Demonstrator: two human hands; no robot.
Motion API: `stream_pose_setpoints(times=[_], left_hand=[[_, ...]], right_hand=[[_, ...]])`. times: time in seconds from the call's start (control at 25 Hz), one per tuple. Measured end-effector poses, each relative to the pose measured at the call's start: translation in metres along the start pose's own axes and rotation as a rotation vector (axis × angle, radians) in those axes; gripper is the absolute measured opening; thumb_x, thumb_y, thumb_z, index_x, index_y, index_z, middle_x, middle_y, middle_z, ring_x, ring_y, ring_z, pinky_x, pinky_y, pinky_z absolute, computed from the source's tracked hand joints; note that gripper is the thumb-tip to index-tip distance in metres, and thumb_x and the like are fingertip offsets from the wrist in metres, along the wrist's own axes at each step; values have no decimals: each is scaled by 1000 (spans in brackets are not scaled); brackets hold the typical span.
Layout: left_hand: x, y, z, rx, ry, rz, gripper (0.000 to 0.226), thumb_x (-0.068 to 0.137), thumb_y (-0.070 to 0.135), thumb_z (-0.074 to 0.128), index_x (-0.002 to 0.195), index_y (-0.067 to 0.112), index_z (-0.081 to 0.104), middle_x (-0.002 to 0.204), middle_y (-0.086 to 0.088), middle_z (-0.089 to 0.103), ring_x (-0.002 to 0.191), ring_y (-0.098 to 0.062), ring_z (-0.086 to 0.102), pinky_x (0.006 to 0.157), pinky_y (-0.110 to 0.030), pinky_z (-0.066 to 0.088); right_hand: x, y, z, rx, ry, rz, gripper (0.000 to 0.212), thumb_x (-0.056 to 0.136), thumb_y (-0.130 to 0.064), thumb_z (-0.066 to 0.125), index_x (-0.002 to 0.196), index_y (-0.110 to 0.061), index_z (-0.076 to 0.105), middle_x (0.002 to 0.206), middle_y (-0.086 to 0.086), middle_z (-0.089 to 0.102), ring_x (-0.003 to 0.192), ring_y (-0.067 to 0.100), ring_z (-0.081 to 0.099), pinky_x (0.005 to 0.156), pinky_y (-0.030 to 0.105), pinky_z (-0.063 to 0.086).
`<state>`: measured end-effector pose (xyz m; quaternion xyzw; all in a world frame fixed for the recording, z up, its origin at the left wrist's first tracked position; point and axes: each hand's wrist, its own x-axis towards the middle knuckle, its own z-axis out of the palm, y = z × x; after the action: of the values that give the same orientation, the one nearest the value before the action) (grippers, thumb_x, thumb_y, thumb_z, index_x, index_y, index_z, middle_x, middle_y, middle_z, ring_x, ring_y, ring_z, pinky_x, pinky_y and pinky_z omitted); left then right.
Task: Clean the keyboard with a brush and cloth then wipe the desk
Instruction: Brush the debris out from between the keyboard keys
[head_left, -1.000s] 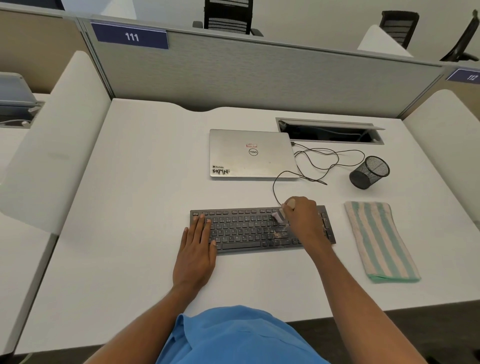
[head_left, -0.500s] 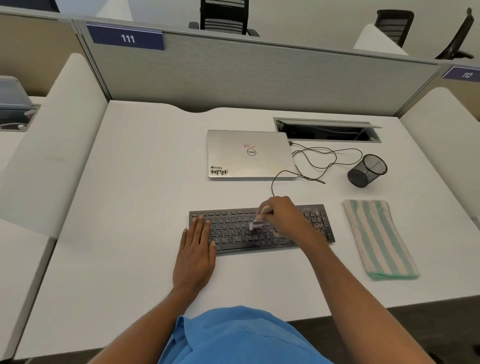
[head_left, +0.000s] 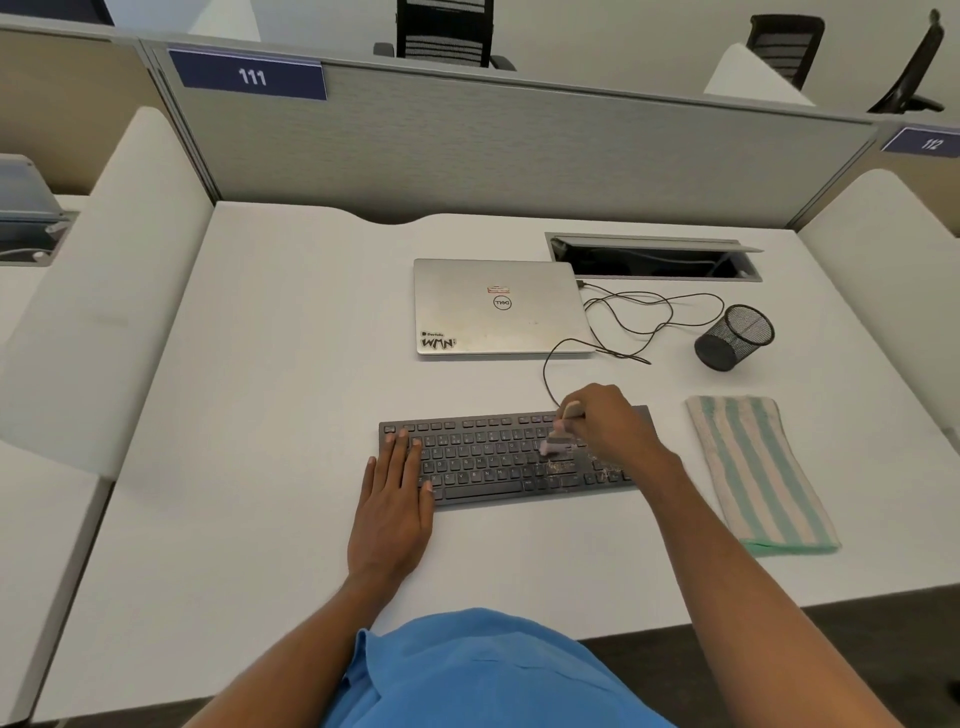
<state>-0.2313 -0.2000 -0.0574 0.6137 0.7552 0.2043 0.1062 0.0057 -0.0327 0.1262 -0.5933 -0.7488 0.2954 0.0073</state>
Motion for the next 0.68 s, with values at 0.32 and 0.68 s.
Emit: stream_pose_setpoints(times=[0.32, 0.68], left_hand=[[-1, 1, -1, -15, 1, -5, 61, 108, 33, 30, 166, 13, 28, 176, -2, 16, 164, -15, 2, 132, -48, 16], [-1, 1, 0, -14, 4, -11, 63, 107, 32, 30, 167, 12, 26, 176, -2, 17, 164, -14, 3, 133, -47, 14]], right_hand=[[4, -1, 14, 39, -36, -36, 8, 89, -9, 74, 81, -8, 77, 75, 2, 72, 65, 6, 62, 57, 19, 44], [-1, 5, -8, -27, 14, 59, 15, 94, -6, 62, 87, -9, 75, 79, 0, 69, 62, 8, 60, 48, 14, 35]])
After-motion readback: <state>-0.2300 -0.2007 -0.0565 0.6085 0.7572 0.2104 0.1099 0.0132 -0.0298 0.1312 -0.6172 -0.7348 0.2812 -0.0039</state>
